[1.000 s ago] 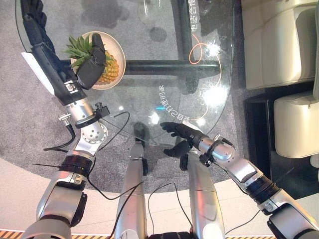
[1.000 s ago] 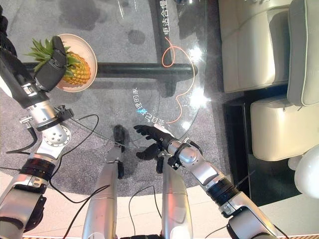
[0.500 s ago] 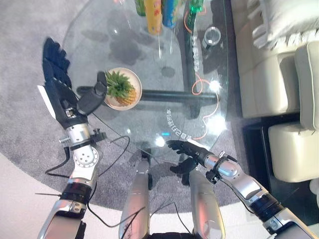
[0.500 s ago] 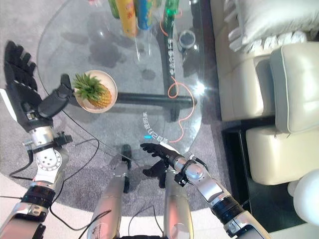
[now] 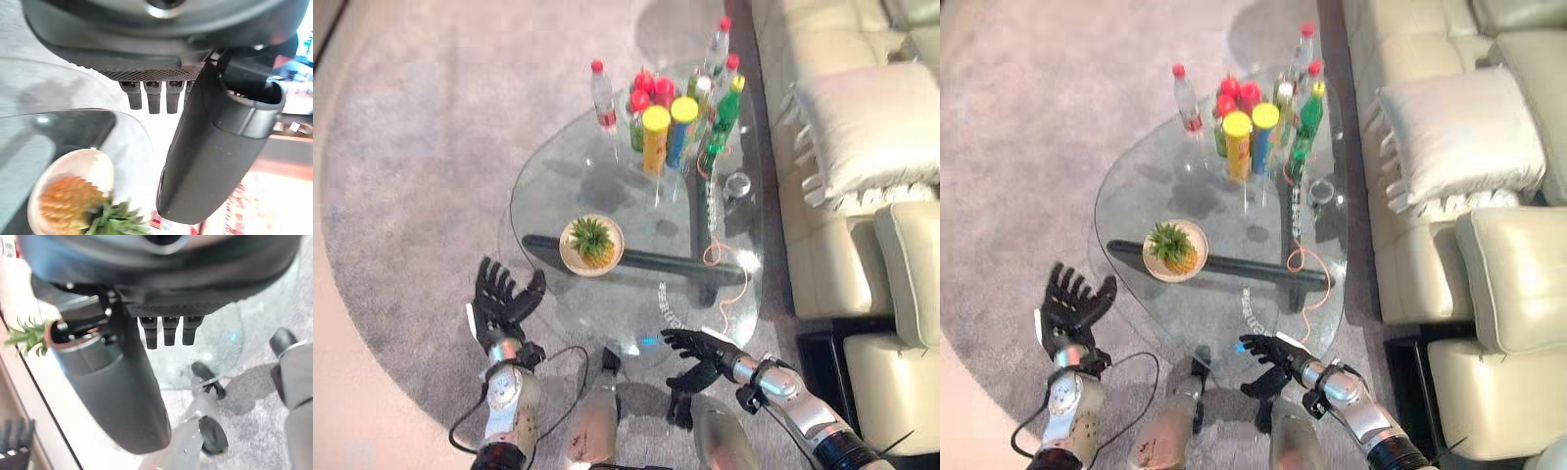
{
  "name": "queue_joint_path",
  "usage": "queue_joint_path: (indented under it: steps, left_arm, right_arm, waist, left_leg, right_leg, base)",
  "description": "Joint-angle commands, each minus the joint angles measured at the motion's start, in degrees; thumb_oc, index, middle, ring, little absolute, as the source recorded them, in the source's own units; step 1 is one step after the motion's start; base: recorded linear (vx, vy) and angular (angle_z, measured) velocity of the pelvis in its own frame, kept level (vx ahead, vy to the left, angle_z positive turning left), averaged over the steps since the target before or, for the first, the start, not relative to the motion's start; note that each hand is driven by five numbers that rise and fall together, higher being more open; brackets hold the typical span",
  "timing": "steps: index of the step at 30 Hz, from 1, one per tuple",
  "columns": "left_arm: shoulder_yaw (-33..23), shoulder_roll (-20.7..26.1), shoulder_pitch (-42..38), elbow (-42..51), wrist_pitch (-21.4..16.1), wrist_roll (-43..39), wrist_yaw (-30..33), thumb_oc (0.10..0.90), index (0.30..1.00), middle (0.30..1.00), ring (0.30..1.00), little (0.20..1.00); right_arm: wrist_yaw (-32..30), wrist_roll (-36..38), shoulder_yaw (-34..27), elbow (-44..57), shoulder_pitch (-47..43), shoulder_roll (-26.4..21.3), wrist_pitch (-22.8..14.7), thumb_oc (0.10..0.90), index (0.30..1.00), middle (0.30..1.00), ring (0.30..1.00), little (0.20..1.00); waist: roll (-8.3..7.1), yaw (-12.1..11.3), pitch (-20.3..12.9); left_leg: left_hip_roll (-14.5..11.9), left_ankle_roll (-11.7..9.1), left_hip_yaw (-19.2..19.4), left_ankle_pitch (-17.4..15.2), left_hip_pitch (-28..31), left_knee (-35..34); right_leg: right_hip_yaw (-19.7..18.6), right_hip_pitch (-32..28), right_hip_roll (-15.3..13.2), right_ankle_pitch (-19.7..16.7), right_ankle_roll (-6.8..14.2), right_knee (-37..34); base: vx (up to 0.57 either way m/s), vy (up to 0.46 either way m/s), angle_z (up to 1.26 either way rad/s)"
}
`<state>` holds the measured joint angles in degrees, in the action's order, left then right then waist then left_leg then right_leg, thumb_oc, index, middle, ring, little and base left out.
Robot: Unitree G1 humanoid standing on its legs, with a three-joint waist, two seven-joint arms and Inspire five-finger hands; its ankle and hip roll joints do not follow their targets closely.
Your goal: Pick up the fruit to the plate
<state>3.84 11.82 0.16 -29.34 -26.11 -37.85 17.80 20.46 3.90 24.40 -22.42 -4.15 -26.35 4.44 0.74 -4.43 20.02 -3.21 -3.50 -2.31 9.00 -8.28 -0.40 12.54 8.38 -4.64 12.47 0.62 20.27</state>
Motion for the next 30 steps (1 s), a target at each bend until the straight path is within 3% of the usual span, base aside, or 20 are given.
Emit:
queue_joint_path:
  steps: [1, 3, 10, 13, 20, 30]
  left_arm:
    - [-1.0, 2.7, 0.1, -0.1, 1.4, -1.7, -0.3, 0.800, 0.900, 0.900, 0.900, 0.900]
    - [-1.1, 1.1, 1.7, -3.4, 6.6, -5.7, 0.9, 0.800, 0.900, 0.900, 0.900, 0.900]
    - [-2.8, -1.6, 4.9, -14.1, 12.5, -8.3, 2.5, 0.800, 0.900, 0.900, 0.900, 0.900]
    - [-2.9, -2.1, 4.5, -18.7, 17.1, -9.5, 0.0, 0.800, 0.900, 0.900, 0.900, 0.900]
    - [-3.6, -2.3, 2.0, -29.5, 20.8, -10.7, -0.9, 0.800, 0.900, 0.900, 0.900, 0.900]
    - [-5.5, -2.6, -1.0, -43.4, 22.8, -7.1, -5.1, 0.800, 0.900, 0.900, 0.900, 0.900]
  right_arm:
    - [0.6, 0.2, -0.4, 1.9, 1.5, 3.7, -3.0, 0.800, 0.900, 0.900, 0.900, 0.900]
    - [-0.6, 0.6, -1.0, 0.5, 2.4, 4.5, -2.1, 0.800, 0.900, 0.900, 0.900, 0.900]
    - [-3.2, 2.1, -3.2, -6.3, 3.6, 6.8, -1.7, 0.800, 0.900, 0.900, 0.900, 0.900]
    - [-4.7, 3.2, -3.2, -9.9, 3.3, 7.8, -2.4, 0.800, 0.900, 0.900, 0.900, 0.900]
    - [-7.0, 3.7, -3.3, -19.5, 2.6, 9.3, -4.7, 0.800, 0.900, 0.900, 0.900, 0.900]
    - [-19.0, 7.5, -9.6, -39.3, 3.3, 12.5, -7.1, 0.800, 0.900, 0.900, 0.900, 0.900]
  waist:
    - [-4.78, 0.0, -5.1]
    - [-4.68, -0.1, -6.5]
    - [-4.01, 0.2, -9.8]
    - [-3.70, 0.6, -10.8]
    - [-3.02, 1.9, -13.2]
    - [-2.38, 3.8, -15.4]
  left_leg:
    - [2.2, -0.5, 2.1, -5.5, 4.5, 1.4]
    - [1.9, -0.6, 2.2, -5.5, 5.5, 1.2]
    - [0.8, -0.7, 2.9, -5.0, 8.8, -1.1]
    - [0.5, -0.7, 3.3, -4.8, 9.9, -2.3]
    - [0.1, -0.9, 4.4, -5.0, 11.7, -4.1]
    - [-0.6, -0.6, 6.4, -6.0, 13.4, -4.6]
  right_leg:
    - [1.3, -8.5, 0.4, -12.5, 1.5, -18.4]
    - [1.4, -9.7, 0.3, -12.7, 1.3, -18.9]
    - [1.4, -12.5, 0.1, -13.2, 1.5, -20.7]
    - [1.0, -13.3, 0.0, -13.5, 1.7, -21.5]
    - [0.0, -14.5, -0.1, -14.0, 2.2, -23.3]
    - [-2.0, -15.1, 0.0, -14.8, 2.9, -24.6]
  base:
    - [0.03, -0.047, 0.06]
    - [0.02, -0.049, 0.07]
    - [0.01, -0.015, 0.04]
    - [-0.01, 0.010, 0.04]
    - [0.01, 0.021, -0.01]
    - [0.05, 0.026, -0.10]
